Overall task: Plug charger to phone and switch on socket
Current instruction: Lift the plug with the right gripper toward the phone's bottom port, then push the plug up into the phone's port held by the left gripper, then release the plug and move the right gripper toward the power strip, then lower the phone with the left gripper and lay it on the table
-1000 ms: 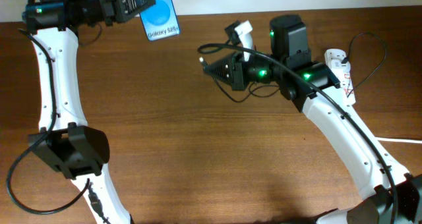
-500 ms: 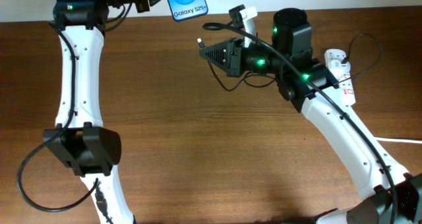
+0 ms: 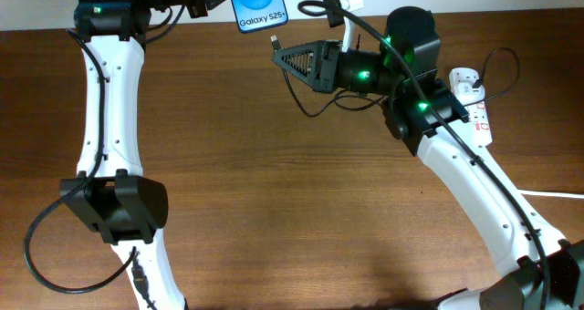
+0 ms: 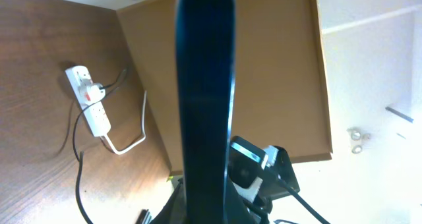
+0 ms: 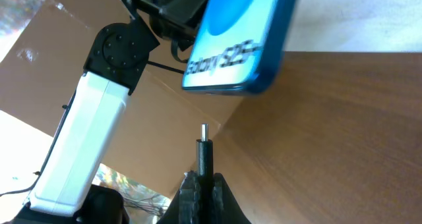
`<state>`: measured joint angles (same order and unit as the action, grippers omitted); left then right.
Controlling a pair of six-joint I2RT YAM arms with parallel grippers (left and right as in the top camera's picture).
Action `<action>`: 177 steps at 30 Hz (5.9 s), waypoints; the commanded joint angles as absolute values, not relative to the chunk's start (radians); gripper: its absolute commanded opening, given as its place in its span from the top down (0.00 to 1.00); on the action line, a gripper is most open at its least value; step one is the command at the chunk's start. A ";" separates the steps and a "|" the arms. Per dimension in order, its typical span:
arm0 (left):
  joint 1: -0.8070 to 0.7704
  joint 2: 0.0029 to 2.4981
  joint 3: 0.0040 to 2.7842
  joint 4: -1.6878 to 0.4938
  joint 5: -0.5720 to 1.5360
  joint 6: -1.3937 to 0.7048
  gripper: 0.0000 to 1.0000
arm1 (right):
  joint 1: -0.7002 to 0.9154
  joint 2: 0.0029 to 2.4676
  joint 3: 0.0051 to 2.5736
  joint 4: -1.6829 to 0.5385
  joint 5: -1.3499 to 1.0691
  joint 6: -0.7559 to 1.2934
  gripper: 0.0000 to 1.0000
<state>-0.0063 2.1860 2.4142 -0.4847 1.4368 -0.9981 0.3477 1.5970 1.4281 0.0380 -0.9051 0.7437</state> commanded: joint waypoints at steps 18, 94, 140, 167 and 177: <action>-0.007 2.182 2.425 -0.442 1.497 -0.979 1.00 | 0.405 1.649 1.434 0.211 -0.934 0.933 0.96; -0.026 2.182 2.425 -0.379 1.573 -1.006 1.00 | 0.392 1.663 1.435 0.388 -0.763 1.056 0.96; 0.039 2.291 2.422 -0.925 1.223 -0.457 1.00 | 0.160 1.597 1.435 -0.547 -0.491 0.554 0.02; -0.210 2.611 2.422 -1.174 1.097 -0.151 1.00 | -0.102 1.612 1.398 -0.992 -0.153 0.418 0.02; -0.077 2.672 2.422 -1.168 0.978 -0.114 0.99 | -0.102 1.612 1.397 -0.988 -0.153 0.419 0.02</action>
